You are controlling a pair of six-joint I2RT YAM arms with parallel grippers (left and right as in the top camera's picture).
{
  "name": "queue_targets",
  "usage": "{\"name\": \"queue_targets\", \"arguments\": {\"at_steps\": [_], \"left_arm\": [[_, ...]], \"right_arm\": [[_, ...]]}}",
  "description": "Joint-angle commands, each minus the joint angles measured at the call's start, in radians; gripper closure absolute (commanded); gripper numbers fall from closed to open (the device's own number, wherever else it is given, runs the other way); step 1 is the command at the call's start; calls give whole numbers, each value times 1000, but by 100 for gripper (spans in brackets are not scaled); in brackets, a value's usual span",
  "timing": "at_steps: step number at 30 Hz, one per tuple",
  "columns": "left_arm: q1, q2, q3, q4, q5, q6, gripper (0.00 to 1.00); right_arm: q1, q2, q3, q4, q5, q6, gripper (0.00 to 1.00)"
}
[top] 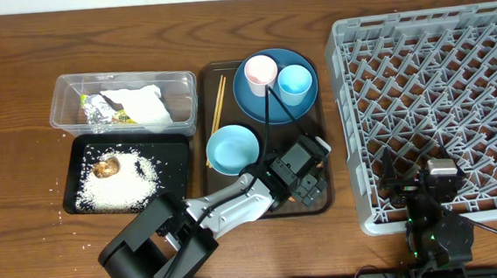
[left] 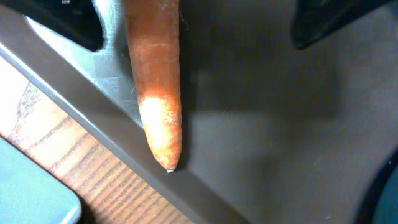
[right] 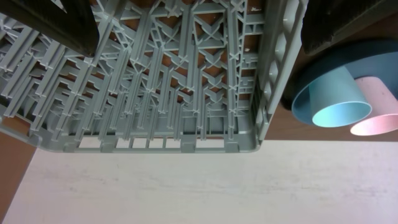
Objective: Sort waste into correct bins and load items into the dishwasher rack
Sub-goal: 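Align the left gripper over the carrot and close on it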
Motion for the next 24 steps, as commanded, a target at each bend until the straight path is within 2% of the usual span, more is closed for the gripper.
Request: {"name": "queue_targets", "arguments": {"at_steps": [1,4,8,10,24], "left_arm": [[3,-23,15,1,11,-10,16],[3,-23,15,1,11,-11,26],[3,-23,15,1,11,-10,46],[3,-23,15,0,11,-10,52],[3,-23,15,-18,11,-14,55]], "right_arm": [[-7,-1,-2,-3,10,4,1],[-7,-1,-2,-3,10,4,1],[-7,-1,-2,-3,10,4,1],[-7,-1,-2,-3,10,4,1],[-7,-1,-2,-3,10,4,1]]}}
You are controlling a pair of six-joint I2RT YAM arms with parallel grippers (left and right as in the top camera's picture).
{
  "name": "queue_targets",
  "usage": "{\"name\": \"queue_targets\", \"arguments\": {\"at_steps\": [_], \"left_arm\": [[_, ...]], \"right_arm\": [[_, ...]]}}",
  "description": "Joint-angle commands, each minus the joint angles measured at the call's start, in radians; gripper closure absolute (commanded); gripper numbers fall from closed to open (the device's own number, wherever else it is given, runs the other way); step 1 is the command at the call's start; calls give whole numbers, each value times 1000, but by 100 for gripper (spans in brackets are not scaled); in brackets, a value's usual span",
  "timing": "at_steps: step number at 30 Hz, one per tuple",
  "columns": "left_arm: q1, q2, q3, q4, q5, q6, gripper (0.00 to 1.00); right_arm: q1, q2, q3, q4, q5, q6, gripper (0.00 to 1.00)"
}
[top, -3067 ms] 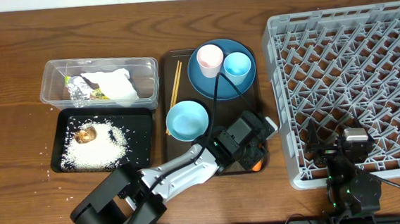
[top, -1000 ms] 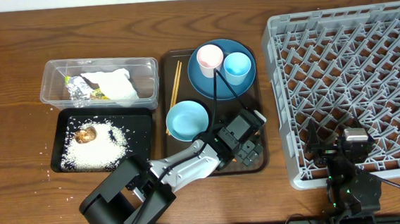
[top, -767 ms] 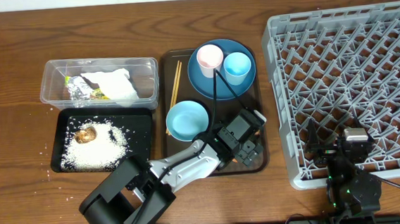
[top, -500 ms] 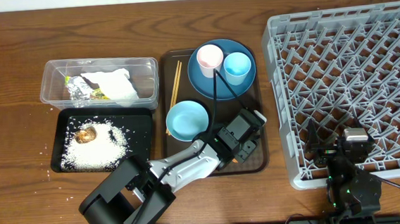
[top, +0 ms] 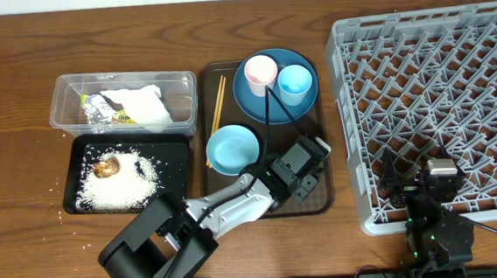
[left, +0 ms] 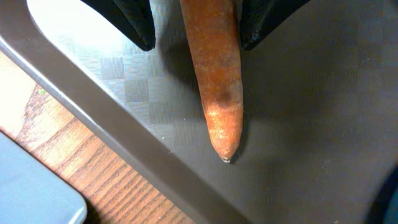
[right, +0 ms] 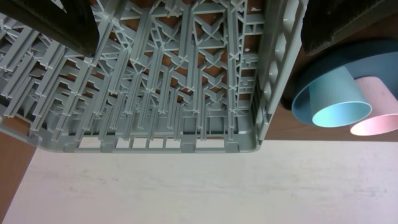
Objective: Sort waste into correct bins and load items into the dishwasher rack
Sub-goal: 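Align the left gripper over the carrot and close on it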
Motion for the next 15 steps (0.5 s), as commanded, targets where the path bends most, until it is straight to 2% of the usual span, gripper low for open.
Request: {"name": "queue_targets", "arguments": {"at_steps": [1,6,9,15], "left_arm": [[3,-21,15,-10,-4,-6,55],[3,-10,15,-5,-4,-6,56],[3,-3,15,2,-5,-5,64],[3,0,15,4,-5,-5,74]], "right_arm": [[-7,-1,-2,-3,10,4,1],[-7,-1,-2,-3,10,4,1],[-7,-1,-2,-3,10,4,1],[-7,-1,-2,-3,10,4,1]]}}
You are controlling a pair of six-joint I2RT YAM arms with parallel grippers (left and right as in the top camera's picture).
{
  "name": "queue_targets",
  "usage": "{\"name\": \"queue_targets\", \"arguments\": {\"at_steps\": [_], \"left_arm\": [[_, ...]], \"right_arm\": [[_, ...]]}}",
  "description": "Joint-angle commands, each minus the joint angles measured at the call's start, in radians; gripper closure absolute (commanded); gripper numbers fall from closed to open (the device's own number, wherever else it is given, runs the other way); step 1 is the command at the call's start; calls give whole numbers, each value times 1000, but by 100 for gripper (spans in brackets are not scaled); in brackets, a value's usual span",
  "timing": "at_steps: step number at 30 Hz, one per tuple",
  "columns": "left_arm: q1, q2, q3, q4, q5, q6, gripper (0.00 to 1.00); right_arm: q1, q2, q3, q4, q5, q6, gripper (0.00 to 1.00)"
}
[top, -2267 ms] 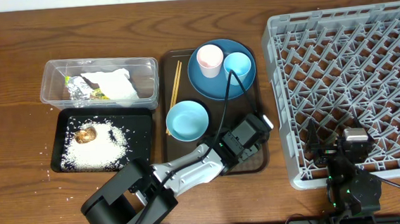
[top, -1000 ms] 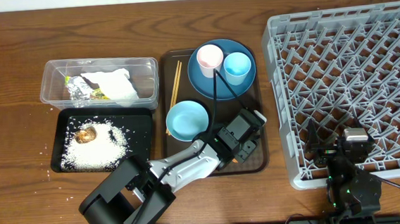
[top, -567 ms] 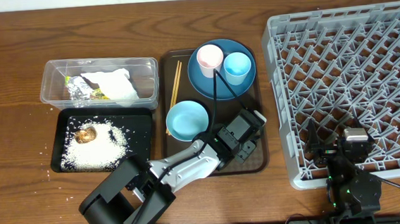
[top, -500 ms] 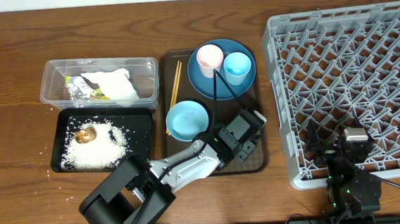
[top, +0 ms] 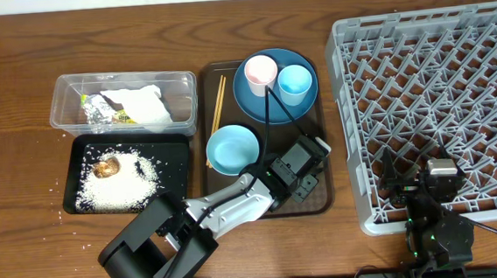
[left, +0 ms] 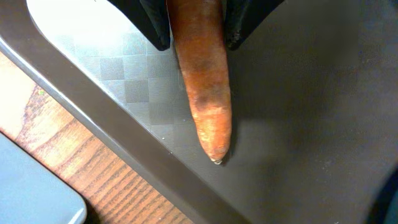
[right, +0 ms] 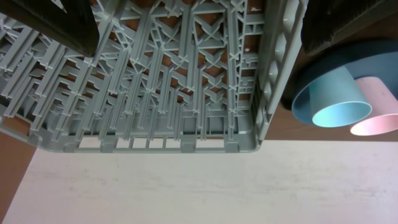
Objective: Sort waste into correct bins and load items into the dishwasher rack
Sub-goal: 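Align the left gripper over the carrot and close on it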
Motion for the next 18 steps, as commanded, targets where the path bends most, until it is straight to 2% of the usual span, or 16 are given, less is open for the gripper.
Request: {"name": "queue_targets", "arguments": {"at_steps": [1,13,18], "left_arm": [[3,1,15,3,-5,-4,75],[5,-12,25,-2,-36,5,75],[4,-45,75,-105,-62,42,75]], "right_arm": [[-7,-1,-2,-3,10,4,1],[-7,-1,-2,-3,10,4,1],[-7,-1,-2,-3,10,4,1]]}}
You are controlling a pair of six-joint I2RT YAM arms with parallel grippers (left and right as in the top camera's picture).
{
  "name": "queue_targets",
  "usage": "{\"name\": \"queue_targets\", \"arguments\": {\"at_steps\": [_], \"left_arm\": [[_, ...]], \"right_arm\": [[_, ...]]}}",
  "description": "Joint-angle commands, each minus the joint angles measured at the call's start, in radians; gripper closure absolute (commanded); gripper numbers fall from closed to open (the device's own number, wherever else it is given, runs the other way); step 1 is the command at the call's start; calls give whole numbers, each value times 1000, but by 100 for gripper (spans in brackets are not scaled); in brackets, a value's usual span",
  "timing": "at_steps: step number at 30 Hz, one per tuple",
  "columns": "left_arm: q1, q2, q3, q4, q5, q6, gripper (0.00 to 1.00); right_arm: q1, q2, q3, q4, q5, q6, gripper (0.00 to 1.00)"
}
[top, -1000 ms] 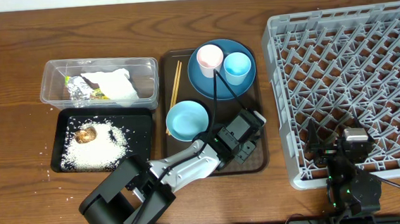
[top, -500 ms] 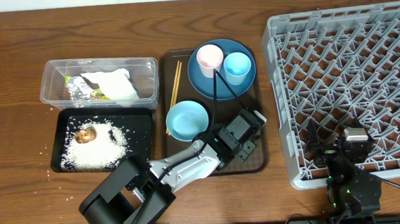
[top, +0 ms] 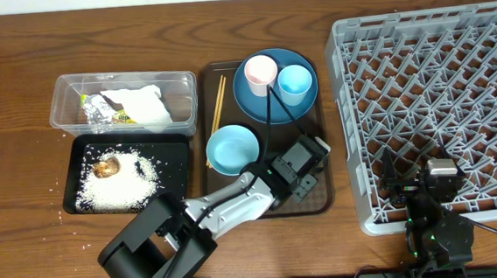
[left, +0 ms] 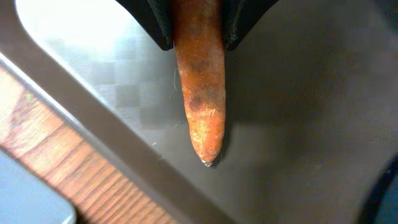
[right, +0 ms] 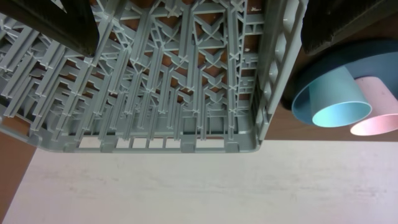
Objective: Sort waste into correct bins and load items into the dishwasher rack
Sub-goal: 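Align the left gripper over the carrot and close on it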
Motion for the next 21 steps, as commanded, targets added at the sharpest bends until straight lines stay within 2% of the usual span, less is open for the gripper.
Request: {"name": "queue_targets", "arguments": {"at_steps": [1,5,7,9,19,21], "left_arm": [[4,-44,60,-59,-21,27,75],[4,-42,67,-111,55,27,75],[4,-42,66,-111,55,27,74],[5,-42,66,-106,54,27,69],[4,-42,65,-105,54,27,70],[4,-41,64,-111,55,27,64]], "right_arm": [[-7,-1,-2,-3,10,4,1],[-7,-1,-2,-3,10,4,1],[-7,-1,-2,-3,10,4,1],[-7,-1,-2,-3,10,4,1],[-7,-1,-2,-3,10,4,1],[-7,-1,-2,-3,10,4,1]]}}
